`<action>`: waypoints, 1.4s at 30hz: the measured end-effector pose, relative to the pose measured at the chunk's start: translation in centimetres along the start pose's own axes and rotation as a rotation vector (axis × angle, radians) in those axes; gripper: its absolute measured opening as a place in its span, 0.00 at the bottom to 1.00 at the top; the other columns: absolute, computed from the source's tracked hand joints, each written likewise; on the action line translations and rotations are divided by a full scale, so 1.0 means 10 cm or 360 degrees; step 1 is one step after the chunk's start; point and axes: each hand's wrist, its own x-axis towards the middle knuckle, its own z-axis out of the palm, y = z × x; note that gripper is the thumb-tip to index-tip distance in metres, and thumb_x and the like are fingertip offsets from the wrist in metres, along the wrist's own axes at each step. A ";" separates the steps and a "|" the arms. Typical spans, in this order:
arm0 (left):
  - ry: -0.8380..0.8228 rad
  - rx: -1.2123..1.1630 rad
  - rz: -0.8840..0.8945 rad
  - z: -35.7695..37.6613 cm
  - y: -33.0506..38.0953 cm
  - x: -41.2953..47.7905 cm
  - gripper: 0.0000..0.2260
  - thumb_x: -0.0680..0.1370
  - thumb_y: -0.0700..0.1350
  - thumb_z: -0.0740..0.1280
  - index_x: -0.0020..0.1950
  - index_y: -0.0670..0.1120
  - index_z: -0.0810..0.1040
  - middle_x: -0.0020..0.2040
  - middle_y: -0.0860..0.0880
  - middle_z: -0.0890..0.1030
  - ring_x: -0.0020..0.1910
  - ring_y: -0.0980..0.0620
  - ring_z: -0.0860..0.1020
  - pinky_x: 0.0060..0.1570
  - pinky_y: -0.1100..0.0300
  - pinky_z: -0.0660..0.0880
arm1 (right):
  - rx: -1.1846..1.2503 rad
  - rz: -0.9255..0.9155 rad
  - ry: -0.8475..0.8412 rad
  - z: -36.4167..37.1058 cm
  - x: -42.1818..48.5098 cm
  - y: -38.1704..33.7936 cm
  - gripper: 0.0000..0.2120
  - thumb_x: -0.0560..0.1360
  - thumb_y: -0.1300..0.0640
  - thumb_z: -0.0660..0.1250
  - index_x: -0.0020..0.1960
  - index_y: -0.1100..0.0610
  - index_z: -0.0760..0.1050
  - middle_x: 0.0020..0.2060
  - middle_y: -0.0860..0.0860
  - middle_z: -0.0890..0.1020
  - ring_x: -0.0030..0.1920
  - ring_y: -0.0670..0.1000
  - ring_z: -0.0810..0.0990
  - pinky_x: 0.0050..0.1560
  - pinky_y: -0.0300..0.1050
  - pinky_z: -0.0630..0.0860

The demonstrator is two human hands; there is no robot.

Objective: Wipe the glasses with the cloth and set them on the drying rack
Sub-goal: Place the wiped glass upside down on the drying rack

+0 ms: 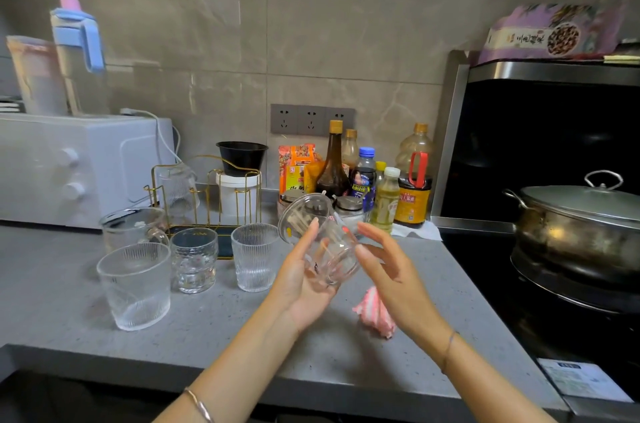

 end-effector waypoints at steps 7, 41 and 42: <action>0.0032 0.0064 0.0096 0.03 0.22 -0.07 0.33 0.65 0.51 0.79 0.67 0.42 0.76 0.67 0.40 0.75 0.59 0.40 0.80 0.54 0.44 0.78 | -0.0109 -0.0307 0.0051 0.26 0.02 -0.30 0.36 0.66 0.53 0.77 0.69 0.44 0.63 0.58 0.28 0.71 0.59 0.31 0.72 0.54 0.25 0.71; 0.0665 0.3023 0.0868 -1.60 3.17 1.08 0.33 0.79 0.63 0.40 0.78 0.47 0.59 0.78 0.51 0.60 0.77 0.47 0.57 0.76 0.49 0.54 | -0.0939 -0.0293 -0.0275 1.75 3.58 -0.95 0.38 0.65 0.39 0.74 0.69 0.56 0.70 0.66 0.53 0.75 0.65 0.52 0.73 0.60 0.43 0.70; 0.0670 0.3057 0.0867 -1.62 3.13 1.11 0.32 0.79 0.62 0.40 0.78 0.48 0.57 0.78 0.51 0.58 0.78 0.48 0.54 0.76 0.49 0.52 | -0.0972 -0.0276 -0.0292 1.79 3.65 -0.90 0.38 0.65 0.39 0.74 0.69 0.56 0.70 0.65 0.53 0.75 0.65 0.52 0.73 0.60 0.44 0.71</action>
